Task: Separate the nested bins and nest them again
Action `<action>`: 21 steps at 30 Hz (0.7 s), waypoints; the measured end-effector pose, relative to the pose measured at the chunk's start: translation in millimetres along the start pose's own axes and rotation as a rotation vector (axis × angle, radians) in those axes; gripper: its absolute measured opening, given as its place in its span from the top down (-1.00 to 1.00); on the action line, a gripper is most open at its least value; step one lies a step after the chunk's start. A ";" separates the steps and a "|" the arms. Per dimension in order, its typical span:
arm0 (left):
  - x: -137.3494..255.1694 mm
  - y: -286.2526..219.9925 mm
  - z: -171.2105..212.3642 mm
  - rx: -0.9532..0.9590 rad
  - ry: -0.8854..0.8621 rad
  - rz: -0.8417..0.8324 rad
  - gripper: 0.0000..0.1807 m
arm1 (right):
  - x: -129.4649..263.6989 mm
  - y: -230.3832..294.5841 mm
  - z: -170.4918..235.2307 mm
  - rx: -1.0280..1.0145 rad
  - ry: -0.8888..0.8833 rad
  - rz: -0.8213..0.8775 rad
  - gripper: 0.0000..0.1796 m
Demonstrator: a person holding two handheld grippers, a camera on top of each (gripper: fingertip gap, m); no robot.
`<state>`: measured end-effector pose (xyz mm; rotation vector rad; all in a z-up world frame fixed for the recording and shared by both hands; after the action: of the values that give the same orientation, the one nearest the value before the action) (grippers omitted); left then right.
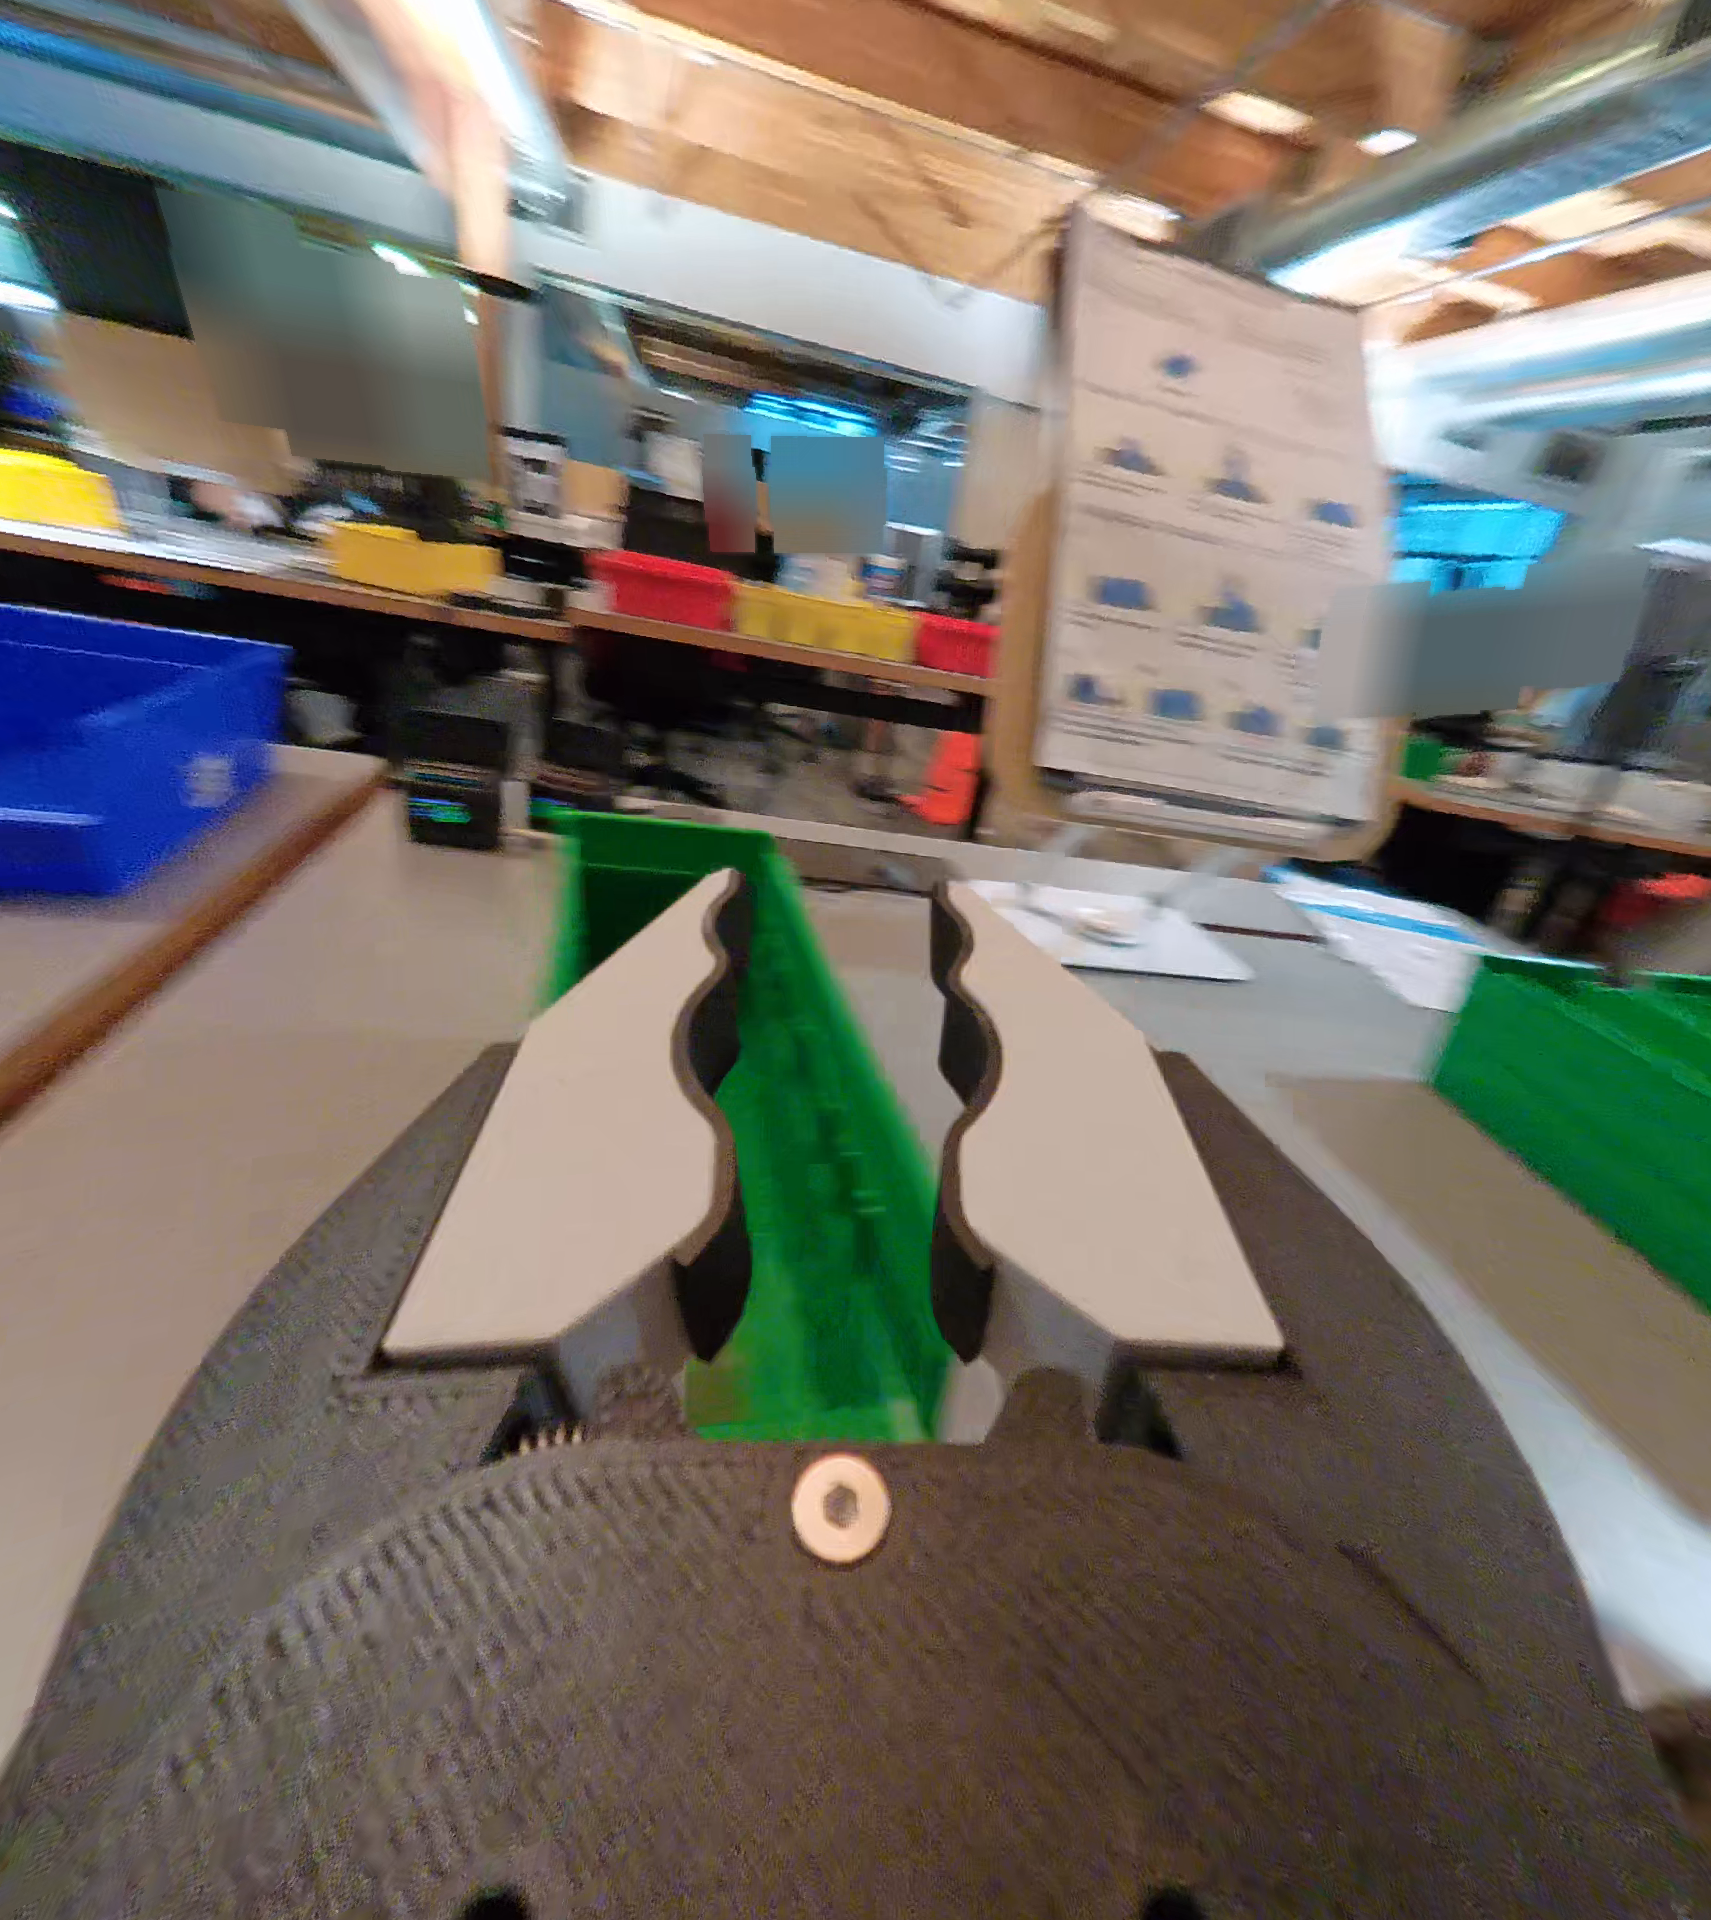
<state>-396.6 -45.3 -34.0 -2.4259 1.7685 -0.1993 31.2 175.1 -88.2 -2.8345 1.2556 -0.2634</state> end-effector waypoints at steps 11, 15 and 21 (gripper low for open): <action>-22.3 61.0 74.2 -0.018 0.217 -0.116 0.61 | -11.2 31.4 14.7 0.153 0.049 -0.044 0.86; -18.5 68.4 69.2 0.001 0.178 -0.155 0.99 | -16.1 25.8 19.9 0.045 0.080 -0.086 0.85; -11.7 71.5 62.1 0.039 0.137 -0.135 1.00 | -19.5 28.7 25.0 0.020 0.119 -0.122 0.84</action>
<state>-455.5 -54.0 -108.5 -2.5611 1.6346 -0.4191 1.4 169.2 -118.4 -2.9212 1.0926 -0.4526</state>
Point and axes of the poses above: each gripper's, where its closed fingertips meet, x back along the fingers, z out of its underside, y = z × x across the jaws, the point moved 6 cm from there along x, back along the fingers, and after that the axes turned 8 degrees about y, right-handed, at the moved point
